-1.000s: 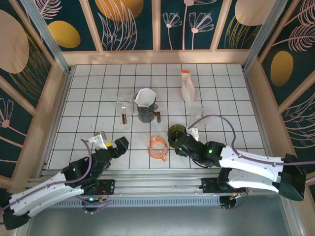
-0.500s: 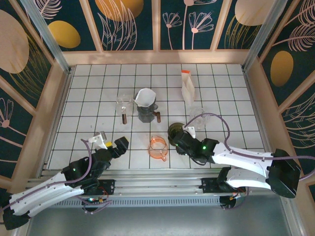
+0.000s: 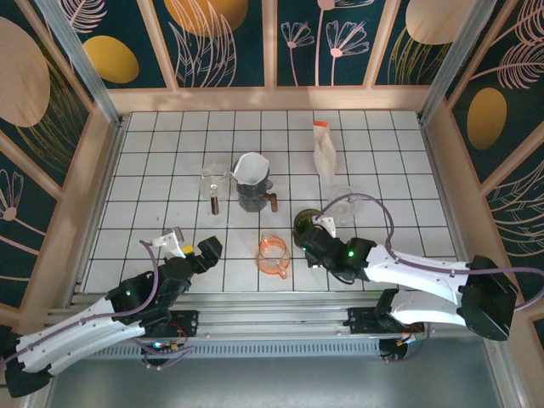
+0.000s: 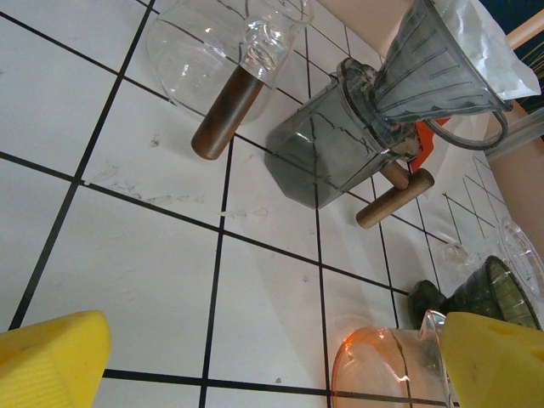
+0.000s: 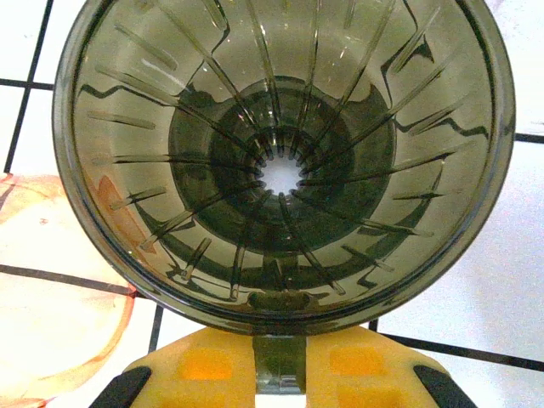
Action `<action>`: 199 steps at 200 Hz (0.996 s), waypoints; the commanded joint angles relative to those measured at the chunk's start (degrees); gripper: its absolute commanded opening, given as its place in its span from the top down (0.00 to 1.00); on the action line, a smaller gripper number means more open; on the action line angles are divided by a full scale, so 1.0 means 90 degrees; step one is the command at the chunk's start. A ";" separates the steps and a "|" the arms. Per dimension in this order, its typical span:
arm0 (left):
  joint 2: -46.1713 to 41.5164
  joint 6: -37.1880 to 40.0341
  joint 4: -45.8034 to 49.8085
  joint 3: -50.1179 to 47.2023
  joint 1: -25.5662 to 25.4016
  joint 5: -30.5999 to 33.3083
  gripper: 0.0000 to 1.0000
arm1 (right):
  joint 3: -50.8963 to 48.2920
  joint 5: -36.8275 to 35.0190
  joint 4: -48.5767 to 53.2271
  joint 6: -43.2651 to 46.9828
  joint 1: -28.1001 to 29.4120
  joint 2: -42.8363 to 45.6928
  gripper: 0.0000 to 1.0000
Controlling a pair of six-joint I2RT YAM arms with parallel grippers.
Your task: Place the coffee filter in the dripper
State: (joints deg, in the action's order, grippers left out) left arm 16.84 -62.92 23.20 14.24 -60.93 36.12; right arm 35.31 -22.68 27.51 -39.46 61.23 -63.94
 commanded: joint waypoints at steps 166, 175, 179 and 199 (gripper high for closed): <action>0.0075 0.0234 0.0176 0.0469 -0.0036 0.0142 0.01 | 0.2703 0.0426 0.1852 0.0381 0.1837 -0.0703 0.88; 0.0058 0.0233 0.0151 0.0441 -0.0036 0.0137 0.01 | 0.2722 0.0471 0.1823 0.0381 0.1856 -0.0725 0.88; 0.0062 0.0228 0.0138 0.0430 -0.0032 0.0137 0.01 | 0.2731 0.0494 0.1809 0.0381 0.1855 -0.0741 0.88; 0.0071 0.0233 0.0127 0.0421 -0.0037 0.0137 0.01 | 0.2874 0.0425 0.1906 0.0372 0.1943 -0.0869 0.88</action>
State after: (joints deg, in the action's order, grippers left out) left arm 17.98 -61.76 24.27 18.33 -60.93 36.71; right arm 58.19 -18.76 43.29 -35.92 77.58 -70.48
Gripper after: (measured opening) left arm 0.988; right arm 0.143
